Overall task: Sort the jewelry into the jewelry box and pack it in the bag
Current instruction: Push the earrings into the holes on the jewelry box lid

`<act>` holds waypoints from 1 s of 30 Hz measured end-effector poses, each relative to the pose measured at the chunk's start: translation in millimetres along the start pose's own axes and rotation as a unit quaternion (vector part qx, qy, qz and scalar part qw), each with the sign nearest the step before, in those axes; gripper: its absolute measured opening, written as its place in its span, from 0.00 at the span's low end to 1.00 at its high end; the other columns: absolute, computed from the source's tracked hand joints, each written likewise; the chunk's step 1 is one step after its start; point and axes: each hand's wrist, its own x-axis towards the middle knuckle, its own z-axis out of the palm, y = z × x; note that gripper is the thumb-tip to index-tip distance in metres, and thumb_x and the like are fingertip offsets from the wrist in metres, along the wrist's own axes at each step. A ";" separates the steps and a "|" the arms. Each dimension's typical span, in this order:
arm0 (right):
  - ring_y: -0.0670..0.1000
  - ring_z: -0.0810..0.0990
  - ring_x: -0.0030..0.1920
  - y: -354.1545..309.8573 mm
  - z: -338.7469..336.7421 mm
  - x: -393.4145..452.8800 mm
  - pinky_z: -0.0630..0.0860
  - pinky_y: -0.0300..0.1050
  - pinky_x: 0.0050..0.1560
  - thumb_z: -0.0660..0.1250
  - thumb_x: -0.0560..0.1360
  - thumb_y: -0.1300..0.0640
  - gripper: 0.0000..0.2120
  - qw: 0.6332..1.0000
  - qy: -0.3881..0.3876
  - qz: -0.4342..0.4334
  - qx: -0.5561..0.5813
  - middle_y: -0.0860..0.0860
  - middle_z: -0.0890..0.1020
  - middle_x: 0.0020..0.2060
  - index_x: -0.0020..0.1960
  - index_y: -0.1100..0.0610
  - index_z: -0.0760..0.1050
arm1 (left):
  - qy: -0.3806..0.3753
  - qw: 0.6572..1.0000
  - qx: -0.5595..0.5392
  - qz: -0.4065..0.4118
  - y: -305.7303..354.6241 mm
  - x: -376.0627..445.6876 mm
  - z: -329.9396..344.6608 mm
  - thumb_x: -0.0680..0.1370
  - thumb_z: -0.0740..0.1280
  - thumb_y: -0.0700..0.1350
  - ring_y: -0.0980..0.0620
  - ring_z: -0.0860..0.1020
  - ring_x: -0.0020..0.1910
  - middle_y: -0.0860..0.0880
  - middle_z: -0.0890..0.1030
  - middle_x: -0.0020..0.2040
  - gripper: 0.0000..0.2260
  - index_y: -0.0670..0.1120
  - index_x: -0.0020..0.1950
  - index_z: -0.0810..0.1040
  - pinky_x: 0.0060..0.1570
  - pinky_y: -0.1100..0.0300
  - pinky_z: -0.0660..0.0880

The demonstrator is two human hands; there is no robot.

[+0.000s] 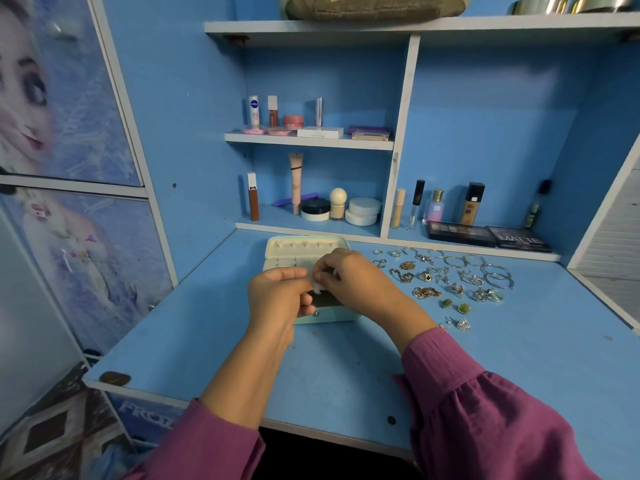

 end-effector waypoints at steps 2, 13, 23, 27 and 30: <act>0.53 0.74 0.53 0.7 1.0 1.7 0.73 0.53 0.54 0.62 0.78 0.56 0.08 1.000 -0.013 0.001 -0.016 0.52 0.78 0.50 0.51 0.55 0.79 | 0.000 1.000 -0.001 0.000 0.0 -0.1 0.2 0.72 0.68 0.29 0.58 0.69 0.18 0.46 0.73 0.26 0.08 0.40 0.44 0.79 0.21 0.65 0.72; 0.51 0.75 0.52 5.4 1.8 -0.3 0.73 0.51 0.55 0.62 0.77 0.60 0.07 0.999 0.001 0.009 0.030 0.49 0.79 0.48 0.50 0.54 0.79 | -0.007 1.000 -0.004 0.005 -0.8 -0.8 -1.1 0.72 0.68 0.30 0.57 0.69 0.18 0.46 0.73 0.26 0.07 0.41 0.44 0.79 0.21 0.64 0.72; 0.51 0.81 0.48 58.0 -18.8 -7.6 0.80 0.50 0.46 0.63 0.77 0.64 0.13 0.966 0.033 0.218 0.138 0.50 0.83 0.46 0.52 0.49 0.81 | -0.019 0.998 -0.065 0.016 4.5 -4.6 -1.1 0.78 0.63 0.34 0.54 0.70 0.18 0.42 0.80 0.32 0.07 0.42 0.51 0.78 0.19 0.63 0.72; 0.48 0.80 0.43 57.0 -14.4 -9.1 0.80 0.48 0.46 0.66 0.77 0.58 0.08 0.961 0.076 0.208 0.168 0.49 0.83 0.43 0.51 0.50 0.82 | -0.014 0.997 -0.072 0.024 7.2 -3.7 -5.7 0.79 0.61 0.39 0.52 0.71 0.18 0.39 0.82 0.35 0.08 0.48 0.55 0.77 0.20 0.62 0.73; 0.47 0.79 0.42 55.3 -12.4 -8.6 0.76 0.42 0.45 0.67 0.77 0.57 0.06 0.951 0.112 0.202 0.205 0.49 0.82 0.41 0.50 0.51 0.82 | 0.008 0.996 -0.073 0.043 9.1 -1.1 -12.7 0.80 0.61 0.44 0.52 0.70 0.17 0.38 0.83 0.35 0.07 0.50 0.54 0.77 0.19 0.63 0.71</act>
